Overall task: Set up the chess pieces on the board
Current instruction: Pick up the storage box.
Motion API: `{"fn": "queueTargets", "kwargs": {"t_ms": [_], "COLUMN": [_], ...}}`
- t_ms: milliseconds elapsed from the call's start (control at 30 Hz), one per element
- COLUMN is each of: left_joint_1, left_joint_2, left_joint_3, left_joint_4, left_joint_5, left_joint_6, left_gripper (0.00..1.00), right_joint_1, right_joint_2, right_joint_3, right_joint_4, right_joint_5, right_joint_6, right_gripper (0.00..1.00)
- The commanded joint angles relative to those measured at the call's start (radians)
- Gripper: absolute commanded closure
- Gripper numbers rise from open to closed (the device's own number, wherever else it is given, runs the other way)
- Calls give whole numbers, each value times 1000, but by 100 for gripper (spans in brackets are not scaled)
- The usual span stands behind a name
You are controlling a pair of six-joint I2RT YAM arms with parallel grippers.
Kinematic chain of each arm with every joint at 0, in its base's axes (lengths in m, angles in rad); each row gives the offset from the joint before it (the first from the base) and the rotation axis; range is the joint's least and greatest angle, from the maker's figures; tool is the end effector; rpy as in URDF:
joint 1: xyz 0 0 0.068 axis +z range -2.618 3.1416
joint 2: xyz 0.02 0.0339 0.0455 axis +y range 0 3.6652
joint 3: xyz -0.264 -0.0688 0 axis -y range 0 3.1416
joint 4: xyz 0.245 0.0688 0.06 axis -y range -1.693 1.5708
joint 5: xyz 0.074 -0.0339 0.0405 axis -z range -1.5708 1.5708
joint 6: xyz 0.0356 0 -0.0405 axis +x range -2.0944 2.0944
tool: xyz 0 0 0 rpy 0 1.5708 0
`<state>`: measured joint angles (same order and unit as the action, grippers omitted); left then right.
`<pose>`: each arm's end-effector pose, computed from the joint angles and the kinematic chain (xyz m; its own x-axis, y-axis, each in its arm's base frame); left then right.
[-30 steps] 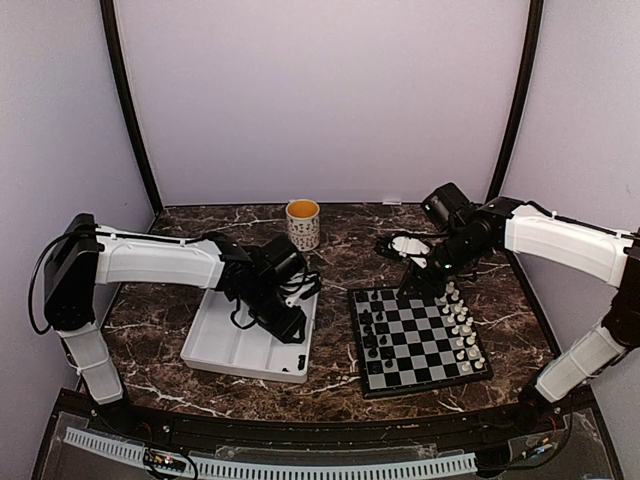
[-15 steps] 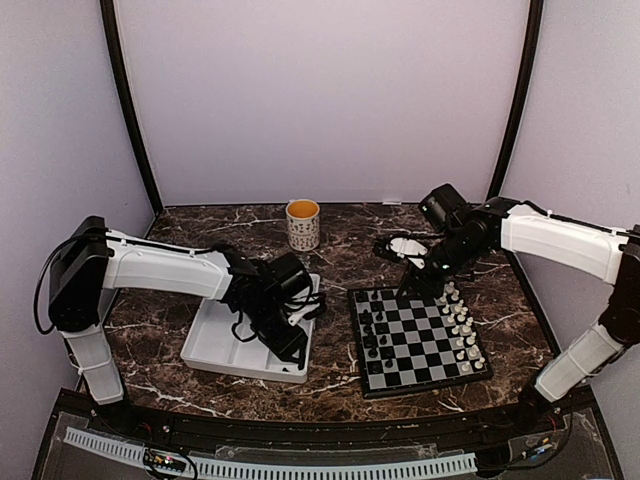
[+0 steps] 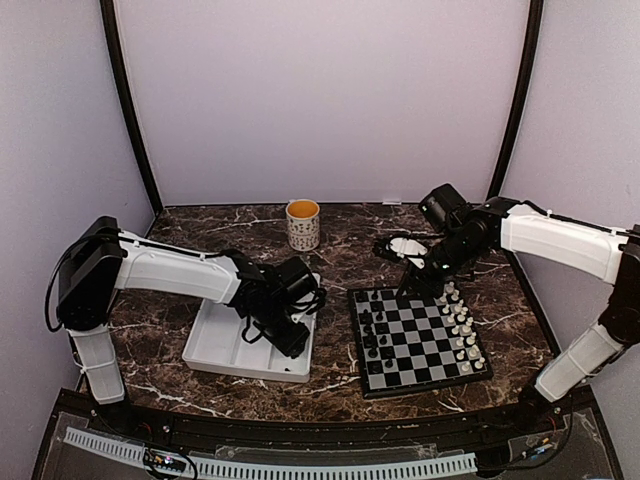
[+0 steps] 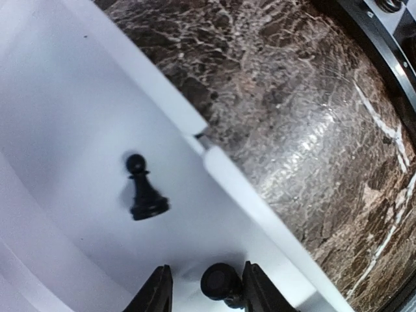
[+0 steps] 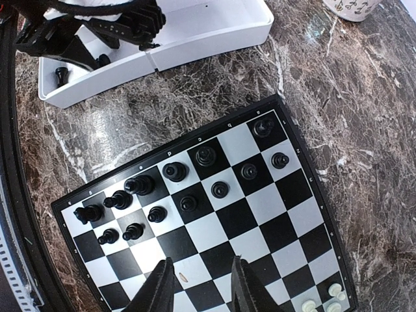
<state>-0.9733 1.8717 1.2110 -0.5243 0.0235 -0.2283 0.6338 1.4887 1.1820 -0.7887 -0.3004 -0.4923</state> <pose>0.2073 -0.3062 0.1611 -0.6959 0.6205 -0.3616 0.6920 0.7141 -0.1064 0.2351 0.1858 0.2638 -0.3124 -0.7899 -0.5277 -0.9333 0.3587 0.0155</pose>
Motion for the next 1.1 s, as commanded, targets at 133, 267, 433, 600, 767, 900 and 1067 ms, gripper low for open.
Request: {"fn": "queueTargets", "kwargs": {"t_ms": [133,267,433,600,767,900,1067], "left_joint_1": [37,40,40,41,42,42,53], "left_joint_2": [-27,-23,-22,-23,-17,-25,-94], "left_joint_3": [-3,-12,-13,-11,-7,36,94], "left_joint_4": [12,11,-21,-68,-76,-82,-92], "left_joint_5": [-79,-46,9,40,42,32,19], "left_joint_6": [-49,-72,-75,-92,-117,-126,-144], "left_gripper": [66,63,63,70,81,85,88], "right_joint_1": [-3,-3,-3,-4,-3,-3,-4], "right_joint_2": [22,25,31,29,28,17,-4], "right_joint_3": [33,36,39,38,39,45,73], "right_joint_4": [-4,-6,-6,-6,-4,-9,-7], "right_joint_5": [-20,-21,-22,-23,-26,-27,-18], "right_joint_6": [2,1,0,1,1,4,11], "right_gripper": [68,68,68,68,68,68,68]}}
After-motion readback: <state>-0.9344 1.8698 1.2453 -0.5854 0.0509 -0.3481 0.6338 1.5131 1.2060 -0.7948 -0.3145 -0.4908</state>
